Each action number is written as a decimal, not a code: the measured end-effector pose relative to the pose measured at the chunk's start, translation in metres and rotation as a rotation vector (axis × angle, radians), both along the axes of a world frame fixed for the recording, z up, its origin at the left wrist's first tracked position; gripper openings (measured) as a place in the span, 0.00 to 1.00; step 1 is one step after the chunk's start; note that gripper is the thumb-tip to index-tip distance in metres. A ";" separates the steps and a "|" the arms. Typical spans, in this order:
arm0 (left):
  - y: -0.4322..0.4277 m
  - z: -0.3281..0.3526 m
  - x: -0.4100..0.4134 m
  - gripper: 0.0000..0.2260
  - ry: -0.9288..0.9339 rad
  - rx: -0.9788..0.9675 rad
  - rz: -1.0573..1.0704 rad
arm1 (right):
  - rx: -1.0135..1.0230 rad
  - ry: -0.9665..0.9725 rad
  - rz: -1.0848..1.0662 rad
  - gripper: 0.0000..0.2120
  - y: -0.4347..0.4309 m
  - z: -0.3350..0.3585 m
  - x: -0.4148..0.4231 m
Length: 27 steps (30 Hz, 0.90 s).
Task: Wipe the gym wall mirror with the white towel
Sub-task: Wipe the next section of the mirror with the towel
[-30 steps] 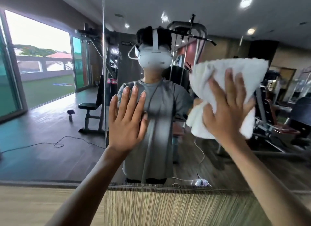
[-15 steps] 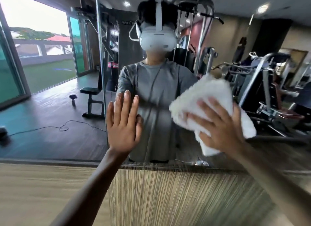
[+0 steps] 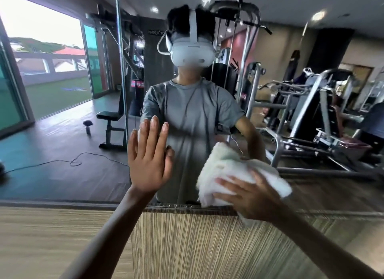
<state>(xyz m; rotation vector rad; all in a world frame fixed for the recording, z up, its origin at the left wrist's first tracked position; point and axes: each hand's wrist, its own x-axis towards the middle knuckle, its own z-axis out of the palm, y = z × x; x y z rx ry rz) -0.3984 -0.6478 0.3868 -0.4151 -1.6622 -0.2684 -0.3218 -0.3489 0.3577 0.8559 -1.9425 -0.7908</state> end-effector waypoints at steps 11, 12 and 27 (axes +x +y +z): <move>-0.003 0.001 -0.001 0.25 0.034 -0.010 0.008 | -0.014 -0.051 0.021 0.24 -0.049 -0.045 -0.004; -0.003 0.000 -0.001 0.24 0.033 -0.011 0.005 | 0.048 -0.043 0.011 0.23 -0.029 -0.048 0.000; -0.003 0.002 0.000 0.24 0.019 -0.007 -0.015 | -0.020 0.065 -0.008 0.24 -0.049 0.002 -0.010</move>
